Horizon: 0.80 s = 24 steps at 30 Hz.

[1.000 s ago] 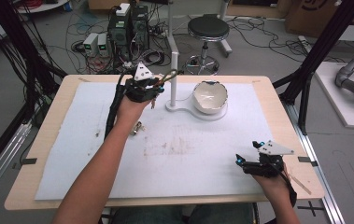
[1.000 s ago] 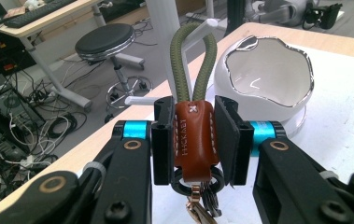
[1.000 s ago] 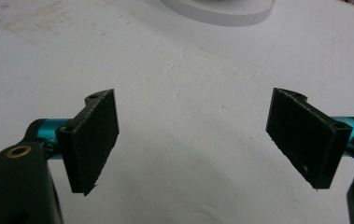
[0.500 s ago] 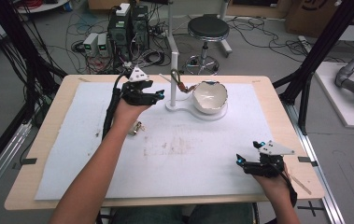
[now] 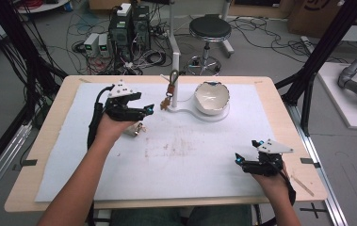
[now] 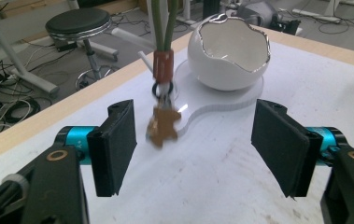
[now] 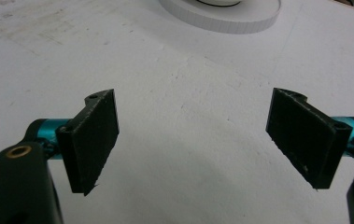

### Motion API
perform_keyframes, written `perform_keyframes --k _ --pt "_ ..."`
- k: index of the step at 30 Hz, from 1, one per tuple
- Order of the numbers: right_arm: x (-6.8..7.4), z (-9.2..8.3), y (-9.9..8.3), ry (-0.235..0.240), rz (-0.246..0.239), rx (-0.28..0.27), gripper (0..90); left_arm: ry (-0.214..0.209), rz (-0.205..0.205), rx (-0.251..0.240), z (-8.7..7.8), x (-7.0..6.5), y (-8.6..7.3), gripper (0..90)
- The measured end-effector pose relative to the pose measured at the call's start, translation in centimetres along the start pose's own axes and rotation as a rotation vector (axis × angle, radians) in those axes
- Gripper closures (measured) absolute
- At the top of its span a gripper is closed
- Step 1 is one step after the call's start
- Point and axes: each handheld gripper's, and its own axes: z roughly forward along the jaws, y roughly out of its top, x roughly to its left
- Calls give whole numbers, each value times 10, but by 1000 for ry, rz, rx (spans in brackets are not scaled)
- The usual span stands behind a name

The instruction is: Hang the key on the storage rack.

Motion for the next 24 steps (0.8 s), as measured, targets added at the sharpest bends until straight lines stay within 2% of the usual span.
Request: perform_keyframes --k 3,8,14,17,24 --pt "1 3 2 0 -9 1 173 2 7 6 -10 -1 -11 288" --pt "2 10 6 10 -19 2 172 13 -15 6 -25 -1 -33 266" --pt "2 18 11 32 -15 4 173 24 -29 15 -43 0 -51 256" --pt "3 22 14 43 -22 0 172 18 -42 -6 -49 -2 -61 229" --pt "10 37 24 79 -49 3 172 38 -66 -7 -62 -1 -82 220"
